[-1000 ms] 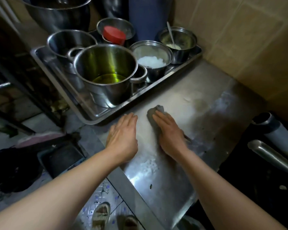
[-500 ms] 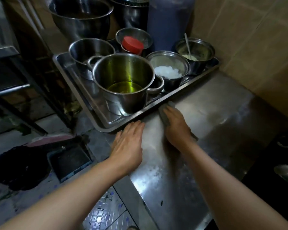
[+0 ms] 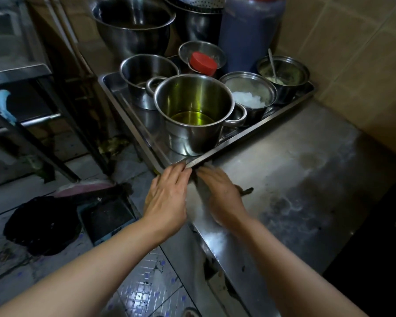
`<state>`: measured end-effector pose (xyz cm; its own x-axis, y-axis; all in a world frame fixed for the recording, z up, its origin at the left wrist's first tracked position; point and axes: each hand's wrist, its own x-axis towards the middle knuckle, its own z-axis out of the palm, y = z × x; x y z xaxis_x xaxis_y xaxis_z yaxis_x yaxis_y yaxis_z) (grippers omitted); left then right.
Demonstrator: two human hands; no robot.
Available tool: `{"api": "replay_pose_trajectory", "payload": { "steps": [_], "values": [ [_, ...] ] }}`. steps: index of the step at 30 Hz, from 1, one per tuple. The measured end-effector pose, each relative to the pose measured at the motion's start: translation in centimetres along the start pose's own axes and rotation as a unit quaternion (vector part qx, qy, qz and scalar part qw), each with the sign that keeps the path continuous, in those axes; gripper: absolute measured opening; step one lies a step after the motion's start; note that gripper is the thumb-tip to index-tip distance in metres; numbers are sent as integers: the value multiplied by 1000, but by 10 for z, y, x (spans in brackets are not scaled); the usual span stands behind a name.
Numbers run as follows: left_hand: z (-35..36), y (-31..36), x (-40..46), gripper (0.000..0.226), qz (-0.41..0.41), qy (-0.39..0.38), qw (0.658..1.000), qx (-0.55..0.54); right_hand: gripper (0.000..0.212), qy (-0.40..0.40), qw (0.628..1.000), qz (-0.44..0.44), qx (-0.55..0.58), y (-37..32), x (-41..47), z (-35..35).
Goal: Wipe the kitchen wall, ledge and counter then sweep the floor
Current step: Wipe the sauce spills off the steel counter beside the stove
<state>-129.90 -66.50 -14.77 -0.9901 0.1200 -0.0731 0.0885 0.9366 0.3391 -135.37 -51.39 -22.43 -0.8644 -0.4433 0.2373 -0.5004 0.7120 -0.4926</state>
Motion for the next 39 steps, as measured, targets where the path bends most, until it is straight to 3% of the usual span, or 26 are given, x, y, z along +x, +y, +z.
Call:
{"api": "replay_pose_trajectory", "payload": {
  "steps": [3, 6, 9, 14, 21, 26, 32, 35, 39],
  "values": [
    [-1, -7, -7, 76, -6, 4, 1000, -12, 46, -7, 1000, -27, -4, 5, -2, -12],
    [-1, -14, -14, 75, -7, 7, 1000, -16, 37, 25, 994, 102, -34, 19, 4, -34],
    [-1, -20, -22, 77, -10, 5, 1000, -18, 41, 39, 986, 151, -49, 11, 6, -23],
    [-2, -25, -32, 76, -29, 2, 999, -39, 44, -4, 1000, 7, -10, -52, -17, 15],
    [0, -24, -38, 75, -39, 1, 998, -53, 57, -54, 996, -50, -51, -65, -37, 4],
    [3, -20, -39, 76, -23, -1, 998, -51, 46, -59, 997, -20, -36, -53, -35, 7],
    [10, -16, -39, 76, -10, -36, 998, -47, 47, 23, 986, 145, -73, -4, -33, -19],
    [13, -5, -34, 75, -11, -40, 998, -50, 45, 21, 996, 83, -36, -25, -47, -14],
    [19, 15, -28, 73, 4, -46, 998, -50, 38, -47, 998, 18, 37, -26, -70, -30]
  ]
}}
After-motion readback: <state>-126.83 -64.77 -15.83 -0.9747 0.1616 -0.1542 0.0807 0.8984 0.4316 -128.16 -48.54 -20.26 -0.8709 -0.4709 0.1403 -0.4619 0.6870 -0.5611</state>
